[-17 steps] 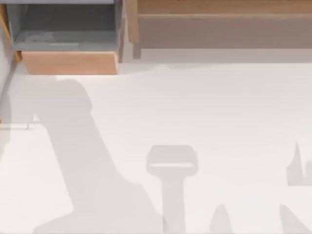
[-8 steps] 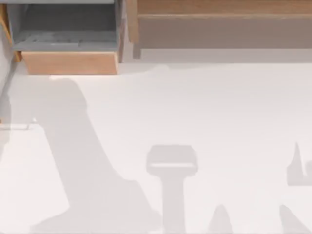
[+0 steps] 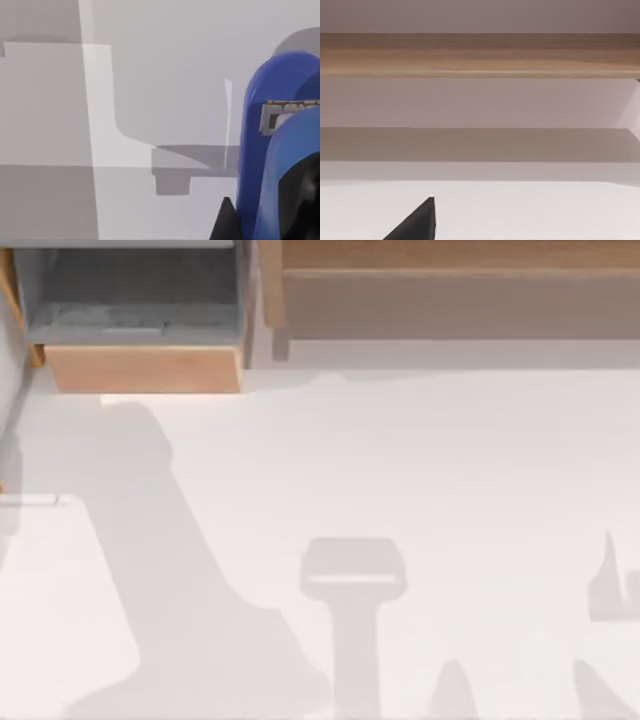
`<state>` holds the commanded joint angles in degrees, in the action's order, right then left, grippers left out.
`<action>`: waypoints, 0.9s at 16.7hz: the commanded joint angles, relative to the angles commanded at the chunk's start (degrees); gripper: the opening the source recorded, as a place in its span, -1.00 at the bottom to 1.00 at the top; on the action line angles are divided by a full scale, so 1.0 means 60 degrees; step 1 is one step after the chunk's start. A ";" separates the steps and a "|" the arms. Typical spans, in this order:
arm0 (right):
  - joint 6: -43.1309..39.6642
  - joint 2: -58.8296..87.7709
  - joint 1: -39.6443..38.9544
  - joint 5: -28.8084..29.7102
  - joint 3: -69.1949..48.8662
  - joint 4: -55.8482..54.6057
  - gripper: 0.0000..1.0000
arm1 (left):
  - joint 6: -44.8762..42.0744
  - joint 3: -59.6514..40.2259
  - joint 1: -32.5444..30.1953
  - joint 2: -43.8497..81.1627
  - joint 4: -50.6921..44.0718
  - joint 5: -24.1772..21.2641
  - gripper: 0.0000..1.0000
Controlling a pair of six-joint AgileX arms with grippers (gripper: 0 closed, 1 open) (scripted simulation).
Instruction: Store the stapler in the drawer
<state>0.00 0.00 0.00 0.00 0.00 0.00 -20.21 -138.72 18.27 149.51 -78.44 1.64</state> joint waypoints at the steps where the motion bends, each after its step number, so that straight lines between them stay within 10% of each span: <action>1: 0.0000 0.0000 0.0000 0.0000 0.0000 0.0000 1.00 | 0.0000 0.0000 0.0000 0.0000 0.0000 0.0000 -0.70; 12: 0.0000 0.0000 0.0000 0.0000 0.0000 0.0000 1.00 | 0.0000 0.0000 0.0000 0.0000 0.0000 0.0000 0.96; 15: 0.0000 0.0000 0.0000 0.0000 0.0000 0.0000 1.00 | 0.0000 0.0000 0.0000 0.0000 0.0000 0.0000 1.00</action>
<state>0.00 0.00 0.00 0.00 0.00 0.00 -20.21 -138.72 18.27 149.51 -78.44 1.64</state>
